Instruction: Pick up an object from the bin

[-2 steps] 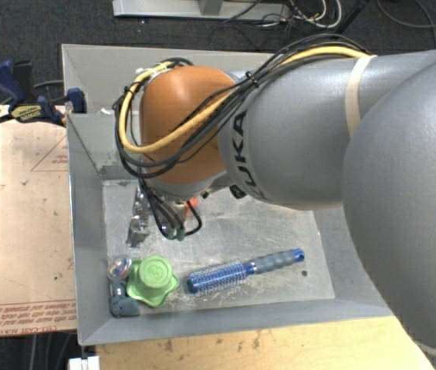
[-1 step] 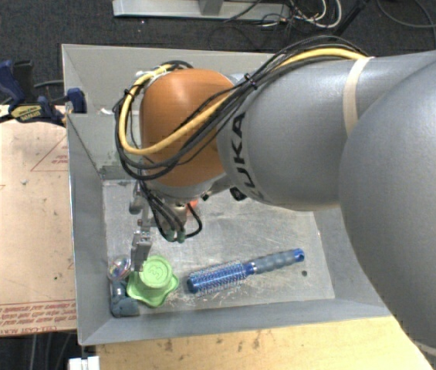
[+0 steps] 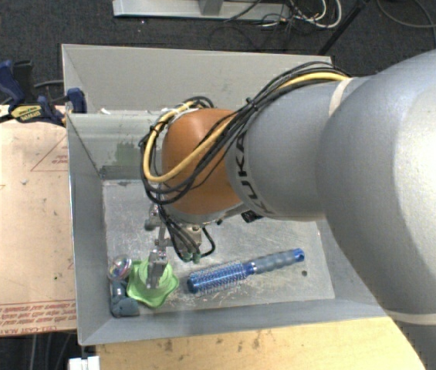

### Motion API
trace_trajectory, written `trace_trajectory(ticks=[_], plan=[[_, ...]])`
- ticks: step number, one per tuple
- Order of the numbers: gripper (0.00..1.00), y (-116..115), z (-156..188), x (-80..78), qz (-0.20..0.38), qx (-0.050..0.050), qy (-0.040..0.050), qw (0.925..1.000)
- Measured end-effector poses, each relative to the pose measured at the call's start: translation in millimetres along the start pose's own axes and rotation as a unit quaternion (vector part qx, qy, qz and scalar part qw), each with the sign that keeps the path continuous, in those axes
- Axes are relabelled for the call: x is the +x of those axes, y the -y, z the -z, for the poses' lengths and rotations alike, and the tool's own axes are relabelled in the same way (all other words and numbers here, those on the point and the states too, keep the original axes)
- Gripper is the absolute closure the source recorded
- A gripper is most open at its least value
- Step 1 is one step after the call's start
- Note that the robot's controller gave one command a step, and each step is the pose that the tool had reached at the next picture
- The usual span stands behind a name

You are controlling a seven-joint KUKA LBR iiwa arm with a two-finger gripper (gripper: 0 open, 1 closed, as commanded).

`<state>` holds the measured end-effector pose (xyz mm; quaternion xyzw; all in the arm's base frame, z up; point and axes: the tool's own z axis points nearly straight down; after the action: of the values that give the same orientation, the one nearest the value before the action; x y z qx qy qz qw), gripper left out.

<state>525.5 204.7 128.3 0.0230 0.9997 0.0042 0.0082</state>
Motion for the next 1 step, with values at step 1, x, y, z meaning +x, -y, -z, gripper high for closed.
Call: trace_trajectory(ticks=[1], plan=[[0.0,3.0,-4.7,3.2,-0.016,-0.002,0.0012,0.9999]])
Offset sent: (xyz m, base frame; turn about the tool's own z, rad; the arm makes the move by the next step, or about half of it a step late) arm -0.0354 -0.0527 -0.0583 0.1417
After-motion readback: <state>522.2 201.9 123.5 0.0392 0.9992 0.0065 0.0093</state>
